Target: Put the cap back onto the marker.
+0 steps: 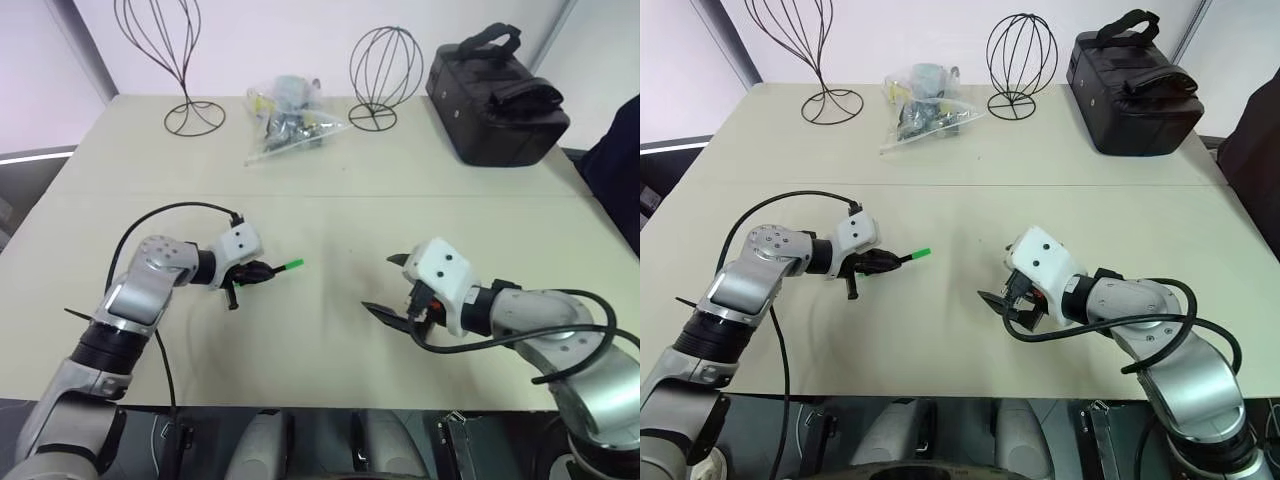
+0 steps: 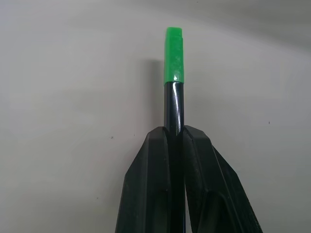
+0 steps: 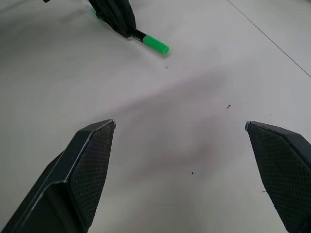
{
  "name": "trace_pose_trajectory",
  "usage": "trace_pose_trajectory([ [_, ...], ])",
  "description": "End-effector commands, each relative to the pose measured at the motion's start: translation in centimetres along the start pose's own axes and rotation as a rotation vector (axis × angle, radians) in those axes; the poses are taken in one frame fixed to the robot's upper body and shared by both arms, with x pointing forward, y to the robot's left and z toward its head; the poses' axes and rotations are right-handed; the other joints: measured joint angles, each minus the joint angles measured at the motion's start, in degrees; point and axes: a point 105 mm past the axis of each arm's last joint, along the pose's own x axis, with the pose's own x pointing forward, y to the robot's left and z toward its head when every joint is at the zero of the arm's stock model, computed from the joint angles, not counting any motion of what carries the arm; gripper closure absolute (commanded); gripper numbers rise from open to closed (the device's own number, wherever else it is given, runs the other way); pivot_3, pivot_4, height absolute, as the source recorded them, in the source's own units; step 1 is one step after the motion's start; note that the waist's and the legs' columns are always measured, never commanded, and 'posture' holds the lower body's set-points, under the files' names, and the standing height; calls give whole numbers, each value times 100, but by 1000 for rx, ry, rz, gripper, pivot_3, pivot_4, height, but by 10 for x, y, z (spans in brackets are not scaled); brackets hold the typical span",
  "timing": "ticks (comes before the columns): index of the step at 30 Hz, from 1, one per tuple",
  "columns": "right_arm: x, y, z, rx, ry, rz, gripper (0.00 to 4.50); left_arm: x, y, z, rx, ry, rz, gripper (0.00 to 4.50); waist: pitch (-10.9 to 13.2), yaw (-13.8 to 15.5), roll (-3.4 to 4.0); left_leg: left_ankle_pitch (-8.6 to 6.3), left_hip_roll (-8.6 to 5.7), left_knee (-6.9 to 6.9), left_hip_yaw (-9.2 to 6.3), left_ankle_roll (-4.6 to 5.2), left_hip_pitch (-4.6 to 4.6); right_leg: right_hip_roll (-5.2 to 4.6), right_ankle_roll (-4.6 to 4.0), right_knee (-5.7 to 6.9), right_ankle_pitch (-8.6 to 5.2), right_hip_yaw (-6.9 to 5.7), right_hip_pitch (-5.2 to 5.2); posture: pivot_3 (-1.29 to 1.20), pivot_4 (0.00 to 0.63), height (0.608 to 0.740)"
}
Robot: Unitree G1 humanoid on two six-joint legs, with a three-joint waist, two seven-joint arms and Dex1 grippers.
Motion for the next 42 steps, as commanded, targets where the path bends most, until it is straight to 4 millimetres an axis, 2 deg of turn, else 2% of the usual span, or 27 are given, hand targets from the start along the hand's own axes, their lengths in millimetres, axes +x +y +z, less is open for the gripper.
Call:
trace_pose_trajectory([
  [1,-2,0,6,-25,-21,-13,111,1,-1,2,20,-3,-12,4500,0,0,0,0,0,0,0,0,0,0,0,0,0,0,0,0,150,740],
  [42,-2,-1,3,-24,-2,-21,111,3,2,3,20,-15,-19,4500,0,1,0,0,0,0,0,0,0,-2,0,-1,0,0,1,0,150,740],
])
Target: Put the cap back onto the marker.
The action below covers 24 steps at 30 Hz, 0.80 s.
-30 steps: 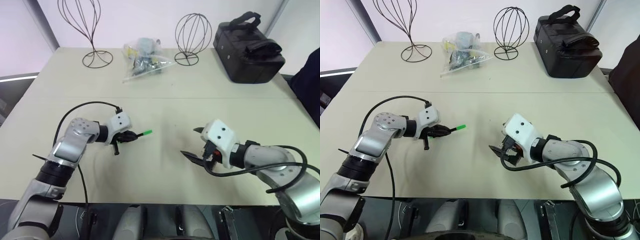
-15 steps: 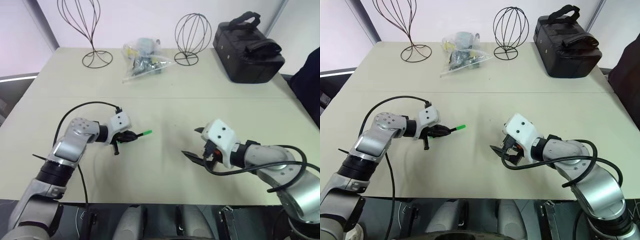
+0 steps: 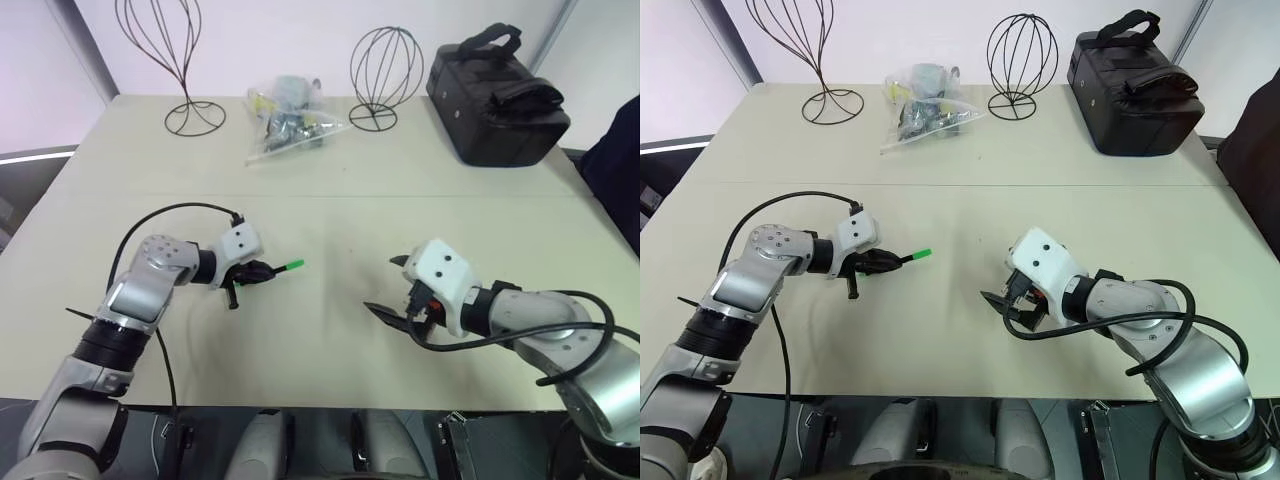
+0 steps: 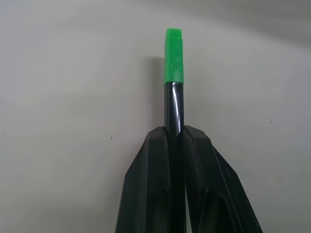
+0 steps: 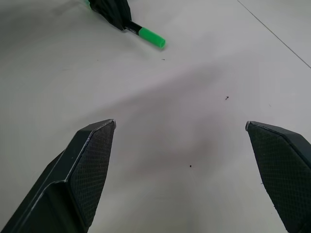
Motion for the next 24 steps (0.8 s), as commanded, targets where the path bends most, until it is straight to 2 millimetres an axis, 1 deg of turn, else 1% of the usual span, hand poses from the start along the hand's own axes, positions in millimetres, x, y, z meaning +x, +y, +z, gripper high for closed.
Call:
trace_pose_trajectory([
  [1,-3,1,8,-32,-29,-3,111,0,1,4,21,-9,-6,4500,0,1,0,0,0,0,0,0,0,0,0,0,0,0,0,0,150,740],
  [2,-3,1,8,-33,-29,-2,111,0,1,4,22,-8,-6,4500,0,1,0,0,0,0,0,0,0,0,0,0,0,0,0,0,150,740],
  [4,-3,1,8,-34,-29,-1,0,-1,1,3,23,-4,-6,3567,0,2,0,0,0,0,0,0,0,0,0,0,0,0,0,0,150,740],
  [6,-2,1,8,-35,-29,-1,0,-2,2,1,24,4,-2,2723,0,1,-1,0,0,0,0,0,0,0,0,0,0,0,0,0,150,740],
  [10,-3,1,8,-34,-29,0,0,-4,1,1,19,2,-7,543,0,1,-1,0,0,-1,0,0,0,0,0,-1,0,0,0,0,150,740],
  [11,-3,1,8,-35,-29,-1,0,-4,2,1,19,3,-7,62,0,1,0,0,0,-1,0,0,0,0,0,-1,0,0,0,0,150,740],
  [16,-3,-1,8,-38,-29,-2,0,-10,4,6,17,-16,-5,19,0,0,0,0,0,-1,0,0,0,0,0,-1,0,0,0,0,150,740],
  [20,-5,-2,8,-42,-27,0,0,-23,8,15,32,-37,-8,19,1,-7,-1,0,1,-2,0,0,0,0,0,-2,0,0,-1,0,150,740],
  [24,-8,-3,7,-51,-22,18,0,-44,8,21,58,-26,-6,19,1,-8,0,0,2,-3,0,0,0,0,0,-3,0,0,-2,0,150,740],
])
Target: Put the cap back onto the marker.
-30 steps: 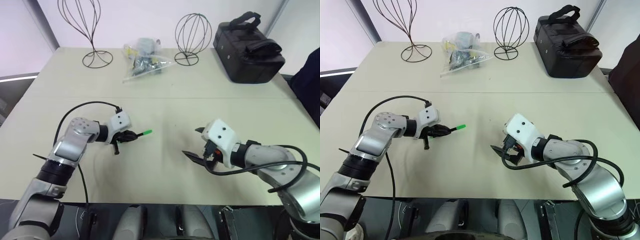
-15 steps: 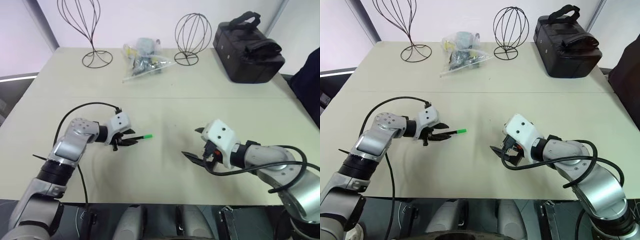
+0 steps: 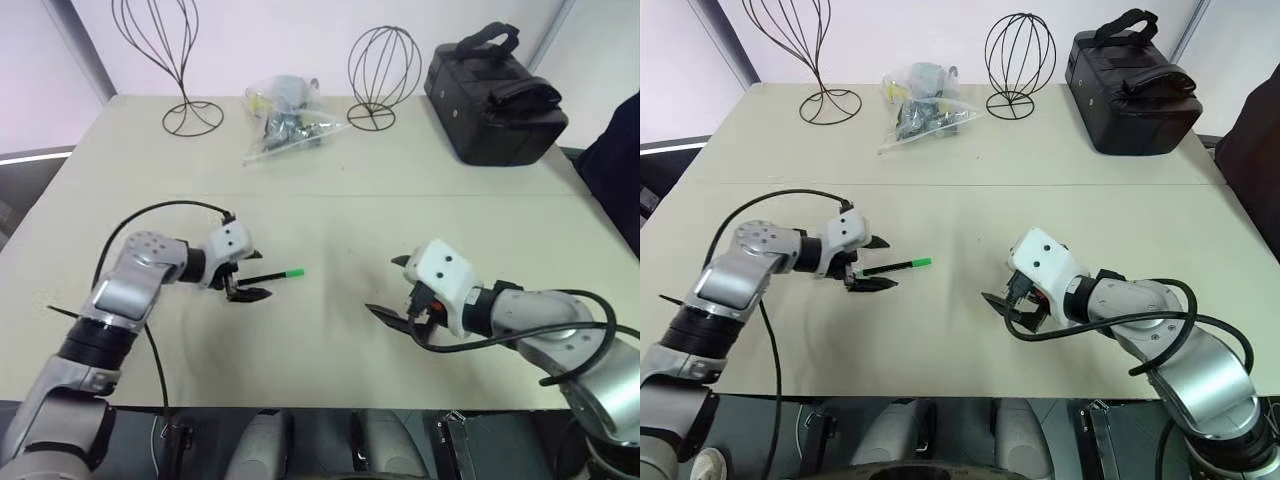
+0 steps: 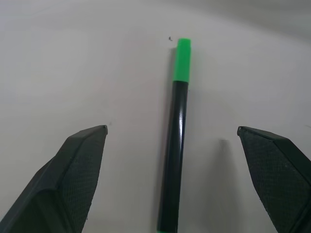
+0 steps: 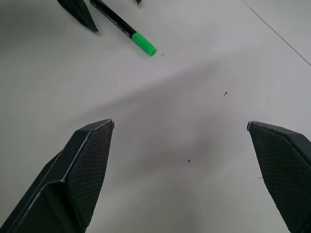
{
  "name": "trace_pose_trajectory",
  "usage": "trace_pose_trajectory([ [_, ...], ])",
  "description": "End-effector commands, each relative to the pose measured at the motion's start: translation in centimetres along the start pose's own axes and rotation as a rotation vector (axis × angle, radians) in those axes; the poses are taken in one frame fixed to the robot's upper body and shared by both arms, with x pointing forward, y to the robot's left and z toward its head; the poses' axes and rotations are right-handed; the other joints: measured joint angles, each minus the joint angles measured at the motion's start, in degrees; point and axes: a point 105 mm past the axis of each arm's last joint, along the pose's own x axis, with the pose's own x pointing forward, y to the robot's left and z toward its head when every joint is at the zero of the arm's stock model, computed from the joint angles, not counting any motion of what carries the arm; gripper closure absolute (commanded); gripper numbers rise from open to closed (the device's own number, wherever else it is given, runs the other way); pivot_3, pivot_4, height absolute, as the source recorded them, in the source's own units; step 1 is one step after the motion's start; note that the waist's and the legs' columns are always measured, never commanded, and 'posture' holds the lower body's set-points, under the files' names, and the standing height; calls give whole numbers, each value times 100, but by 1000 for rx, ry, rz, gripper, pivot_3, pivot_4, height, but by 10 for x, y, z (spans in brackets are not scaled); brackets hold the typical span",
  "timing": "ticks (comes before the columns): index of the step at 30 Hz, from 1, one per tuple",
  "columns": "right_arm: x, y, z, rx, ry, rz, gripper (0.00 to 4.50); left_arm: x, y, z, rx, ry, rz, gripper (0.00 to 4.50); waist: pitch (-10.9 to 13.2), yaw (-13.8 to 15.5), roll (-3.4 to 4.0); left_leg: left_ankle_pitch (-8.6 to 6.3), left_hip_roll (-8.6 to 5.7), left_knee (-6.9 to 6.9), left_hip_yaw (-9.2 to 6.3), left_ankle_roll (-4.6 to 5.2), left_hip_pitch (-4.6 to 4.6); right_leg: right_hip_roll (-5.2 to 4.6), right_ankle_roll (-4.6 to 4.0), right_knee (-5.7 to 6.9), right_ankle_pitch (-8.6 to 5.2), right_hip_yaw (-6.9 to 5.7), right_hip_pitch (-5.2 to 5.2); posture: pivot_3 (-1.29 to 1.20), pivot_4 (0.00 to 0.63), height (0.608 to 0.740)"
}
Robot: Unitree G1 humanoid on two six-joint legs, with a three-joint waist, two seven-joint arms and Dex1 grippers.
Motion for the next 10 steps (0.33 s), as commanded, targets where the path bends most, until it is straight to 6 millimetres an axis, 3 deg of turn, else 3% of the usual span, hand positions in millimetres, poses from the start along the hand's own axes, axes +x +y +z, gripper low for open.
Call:
trace_pose_trajectory([
  [1,-6,-2,7,-34,-36,13,0,-26,5,22,60,-36,29,19,0,1,0,0,0,0,0,0,0,0,0,-1,0,0,0,0,150,740],
  [10,-5,-3,5,-53,-50,63,0,-63,-5,28,82,-17,-1,19,2,-1,0,0,0,-3,1,0,0,-1,0,-6,0,0,2,0,150,740],
])
